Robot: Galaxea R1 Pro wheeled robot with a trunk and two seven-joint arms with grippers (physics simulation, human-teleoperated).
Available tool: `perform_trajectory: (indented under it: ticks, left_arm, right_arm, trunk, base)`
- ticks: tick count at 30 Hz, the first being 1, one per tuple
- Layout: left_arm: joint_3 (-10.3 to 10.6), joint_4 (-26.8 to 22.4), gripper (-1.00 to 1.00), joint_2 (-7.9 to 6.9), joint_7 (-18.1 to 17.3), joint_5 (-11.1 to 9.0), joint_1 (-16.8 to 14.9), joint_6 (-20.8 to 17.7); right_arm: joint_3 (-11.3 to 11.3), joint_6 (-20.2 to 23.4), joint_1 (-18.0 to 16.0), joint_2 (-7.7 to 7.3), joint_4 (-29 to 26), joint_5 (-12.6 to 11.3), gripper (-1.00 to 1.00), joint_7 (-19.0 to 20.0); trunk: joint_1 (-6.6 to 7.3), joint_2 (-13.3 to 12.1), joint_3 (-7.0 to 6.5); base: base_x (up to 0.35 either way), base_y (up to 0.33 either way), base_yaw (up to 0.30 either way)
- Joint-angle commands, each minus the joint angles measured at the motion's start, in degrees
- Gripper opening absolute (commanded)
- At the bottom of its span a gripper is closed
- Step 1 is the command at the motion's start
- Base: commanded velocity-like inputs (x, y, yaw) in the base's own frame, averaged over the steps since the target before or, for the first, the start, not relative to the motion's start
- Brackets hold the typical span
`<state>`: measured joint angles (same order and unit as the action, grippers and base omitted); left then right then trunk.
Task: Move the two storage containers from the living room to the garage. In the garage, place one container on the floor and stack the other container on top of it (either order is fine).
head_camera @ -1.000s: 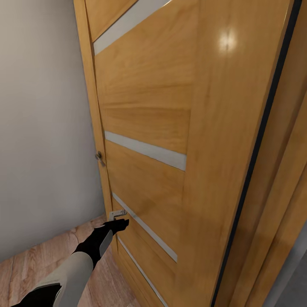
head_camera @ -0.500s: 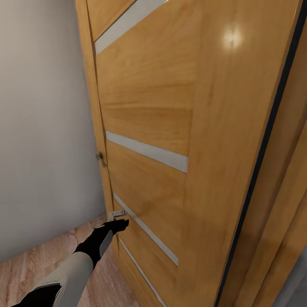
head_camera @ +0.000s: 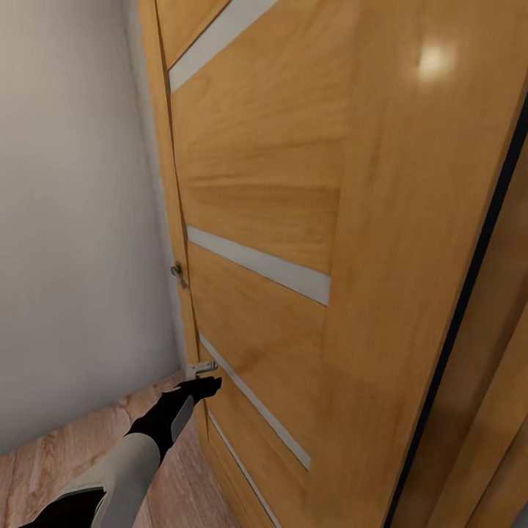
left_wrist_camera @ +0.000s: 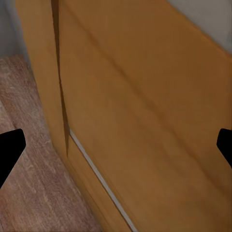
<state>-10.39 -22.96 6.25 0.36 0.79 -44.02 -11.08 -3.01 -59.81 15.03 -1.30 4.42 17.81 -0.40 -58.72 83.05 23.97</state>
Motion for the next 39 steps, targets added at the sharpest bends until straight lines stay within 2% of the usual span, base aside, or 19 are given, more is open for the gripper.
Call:
perform_trajectory:
  ticks: [1, 31, 39]
  left_arm:
    - [-0.24, -0.16, 1.00, 0.08, -0.10, -0.17, -0.03, -0.34]
    - [-0.24, -0.16, 1.00, 0.08, -0.10, -0.17, -0.04, -0.34]
    - [-0.24, -0.16, 1.00, 0.08, -0.10, -0.17, -0.03, -0.34]
  right_arm:
    - [-0.33, -0.19, -0.02, -0.02, 0.06, 0.38, 1.00, -0.04]
    - [-0.07, -0.19, -0.02, -0.02, -0.03, 0.56, 1.00, 0.04]
    - [-0.07, -0.19, -0.02, -0.04, -0.03, 0.56, 1.00, 0.05]
  trunk:
    - [0.00, 0.03, 0.04]
    - [0.00, 0.03, 0.04]
    - [0.00, 0.03, 0.04]
  base:
    - [0.001, 0.000, 0.000]
    - [0.000, 0.000, -0.001]
    - [0.000, 0.000, -0.142]
